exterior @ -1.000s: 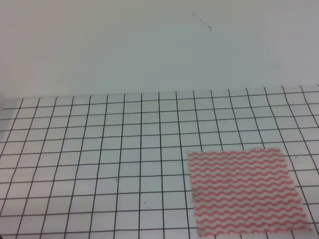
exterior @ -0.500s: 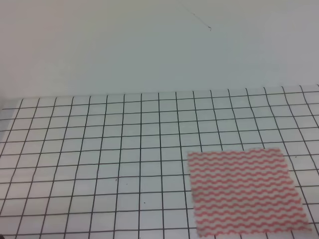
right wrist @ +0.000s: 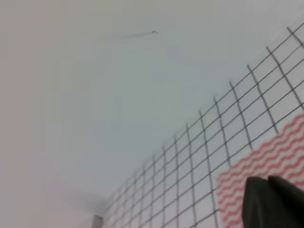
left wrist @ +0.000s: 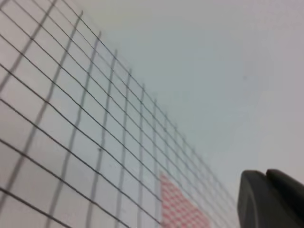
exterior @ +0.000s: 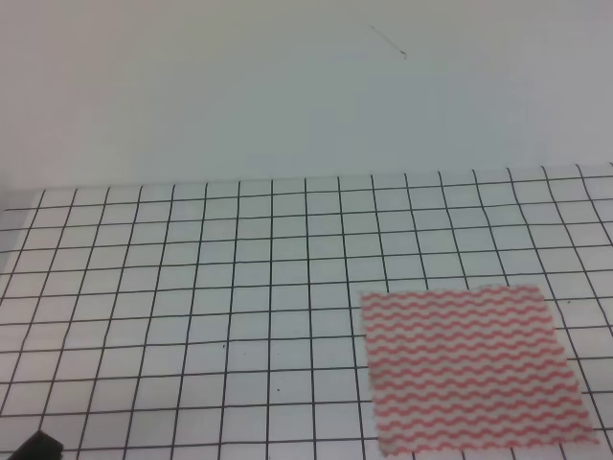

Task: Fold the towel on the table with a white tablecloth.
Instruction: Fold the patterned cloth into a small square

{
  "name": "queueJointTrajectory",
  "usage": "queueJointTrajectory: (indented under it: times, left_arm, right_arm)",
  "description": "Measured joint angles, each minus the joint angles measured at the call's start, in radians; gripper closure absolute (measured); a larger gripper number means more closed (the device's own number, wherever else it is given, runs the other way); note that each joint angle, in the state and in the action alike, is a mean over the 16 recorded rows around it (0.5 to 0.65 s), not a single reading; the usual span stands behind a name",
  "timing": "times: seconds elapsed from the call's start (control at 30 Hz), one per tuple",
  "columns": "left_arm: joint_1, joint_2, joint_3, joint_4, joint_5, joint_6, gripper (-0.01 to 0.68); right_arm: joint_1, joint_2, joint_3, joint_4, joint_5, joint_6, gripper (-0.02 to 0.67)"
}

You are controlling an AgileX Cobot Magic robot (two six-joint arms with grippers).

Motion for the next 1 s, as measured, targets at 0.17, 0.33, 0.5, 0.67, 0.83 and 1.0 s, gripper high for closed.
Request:
queueJointTrajectory:
  times: [0.17,0.33,0.5,0.67,0.83,1.0]
  left_arm:
    - [0.0,0.0,0.0,-0.174,0.01,-0.002,0.674]
    - [0.0,0.0,0.0,-0.263,-0.009,-0.002,0.674]
    - [0.0,0.0,0.0,-0.3,-0.036,0.037,0.674]
    - [0.0,0.0,-0.005,-0.37,-0.029,0.189,0.674]
    - [0.0,0.001,-0.041,-0.452,0.015,0.433,0.674]
    - [0.0,0.022,-0.114,-0.509,0.066,0.68,0.674]
  right_arm:
    - [0.0,0.0,-0.002,0.157,-0.017,0.002,0.652]
    - [0.0,0.0,-0.004,0.235,-0.036,-0.002,0.652]
    - [0.0,0.0,-0.005,0.266,-0.033,-0.056,0.652]
    - [0.0,0.0,-0.043,0.295,0.008,-0.215,0.652]
    - [0.0,0.013,-0.117,0.291,0.062,-0.414,0.652]
    - [0.0,0.074,-0.23,0.206,0.124,-0.583,0.652]
